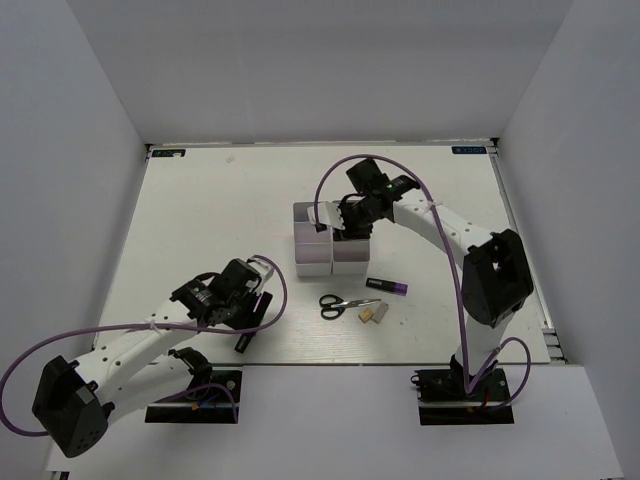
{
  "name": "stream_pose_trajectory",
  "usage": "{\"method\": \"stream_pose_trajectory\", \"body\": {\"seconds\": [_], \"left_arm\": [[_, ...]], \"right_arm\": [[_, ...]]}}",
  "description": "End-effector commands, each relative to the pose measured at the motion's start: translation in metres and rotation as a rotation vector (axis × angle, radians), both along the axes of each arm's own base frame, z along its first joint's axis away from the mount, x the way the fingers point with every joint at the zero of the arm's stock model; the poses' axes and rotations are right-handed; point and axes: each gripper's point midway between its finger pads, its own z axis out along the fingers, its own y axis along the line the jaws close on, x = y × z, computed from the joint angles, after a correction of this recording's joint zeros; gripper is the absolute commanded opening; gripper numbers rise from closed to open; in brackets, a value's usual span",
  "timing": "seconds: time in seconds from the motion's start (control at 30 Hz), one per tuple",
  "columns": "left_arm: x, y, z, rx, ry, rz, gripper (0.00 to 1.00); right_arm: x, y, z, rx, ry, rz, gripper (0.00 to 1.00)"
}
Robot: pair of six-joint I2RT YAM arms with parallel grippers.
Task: Sort the stationery into containers
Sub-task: Place the stationery in the storage box, then pick up the stationery from the center of the board.
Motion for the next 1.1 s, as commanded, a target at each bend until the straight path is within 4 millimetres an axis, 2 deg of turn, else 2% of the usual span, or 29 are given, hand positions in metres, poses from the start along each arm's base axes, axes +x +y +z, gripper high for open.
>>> {"method": "stream_pose_trajectory", "body": {"seconds": [0.0, 0.03, 0.23, 0.33, 0.37, 0.4, 0.43, 0.47, 0.5, 0.53, 0.57, 0.63, 0.7, 0.73, 0.87, 0.93, 0.97, 1.07], "left_arm": [[-0.001, 0.001, -0.004, 0.007, 0.007, -0.002, 0.77], [-0.001, 0.001, -0.005, 0.008, 0.014, -0.002, 0.77], [0.001, 0.003, -0.009, 0.044, 0.035, -0.001, 0.77], [0.002, 0.004, -0.015, 0.062, 0.058, 0.003, 0.77], [0.0, 0.002, -0.017, 0.062, 0.075, -0.003, 0.77], [0.0, 0.001, -0.019, 0.066, 0.087, -0.005, 0.77], [0.002, 0.0, -0.02, 0.064, 0.091, 0.0, 0.77], [0.0, -0.001, -0.024, 0.065, 0.12, -0.006, 0.76], [0.003, -0.005, -0.024, 0.057, 0.113, -0.008, 0.74], [0.001, -0.003, -0.025, 0.056, 0.137, -0.002, 0.74], [0.001, -0.004, -0.028, 0.064, 0.158, -0.002, 0.71], [0.001, -0.006, -0.03, 0.059, 0.179, 0.001, 0.69], [0.0, -0.01, -0.034, 0.057, 0.204, -0.001, 0.66], [0.0, -0.01, -0.035, 0.056, 0.21, 0.006, 0.65], [0.002, -0.017, -0.044, 0.06, 0.251, 0.011, 0.62], [0.002, -0.018, -0.047, 0.066, 0.269, 0.015, 0.57], [0.003, -0.019, -0.047, 0.072, 0.276, 0.016, 0.47], [0.001, -0.017, -0.05, 0.087, 0.297, 0.02, 0.28]], "right_arm": [[0.0, 0.004, 0.026, 0.048, -0.061, -0.001, 0.49], [-0.002, 0.005, 0.036, 0.068, -0.068, -0.006, 0.51], [-0.013, 0.0, 0.049, 0.093, -0.031, -0.045, 0.51], [-0.024, -0.003, 0.069, 0.151, 0.002, -0.097, 0.41], [-0.033, -0.007, 0.069, 0.159, 0.053, -0.137, 0.26], [-0.043, -0.012, 0.079, 0.188, 0.074, -0.168, 0.21], [-0.049, -0.016, 0.077, 0.182, 0.093, -0.175, 0.19], [-0.07, -0.028, 0.053, 0.128, 0.173, -0.183, 0.19], [-0.08, -0.034, 0.063, 0.153, 0.161, -0.186, 0.22], [-0.094, -0.044, 0.045, 0.123, 0.2, -0.193, 0.24], [-0.097, -0.046, 0.051, 0.158, 0.178, -0.207, 0.26], [-0.117, -0.064, 0.03, 0.159, 0.175, -0.233, 0.28], [-0.116, -0.075, 0.022, 0.167, 0.153, -0.295, 0.31], [-0.124, -0.086, 0.009, 0.152, 0.141, -0.32, 0.33], [-0.131, -0.108, -0.009, 0.111, 0.18, -0.45, 0.4], [-0.133, -0.118, -0.018, 0.082, 0.192, -0.491, 0.53], [-0.131, -0.122, -0.023, 0.074, 0.19, -0.52, 0.6], [-0.127, -0.127, -0.026, 0.081, 0.181, -0.546, 0.62]]}}
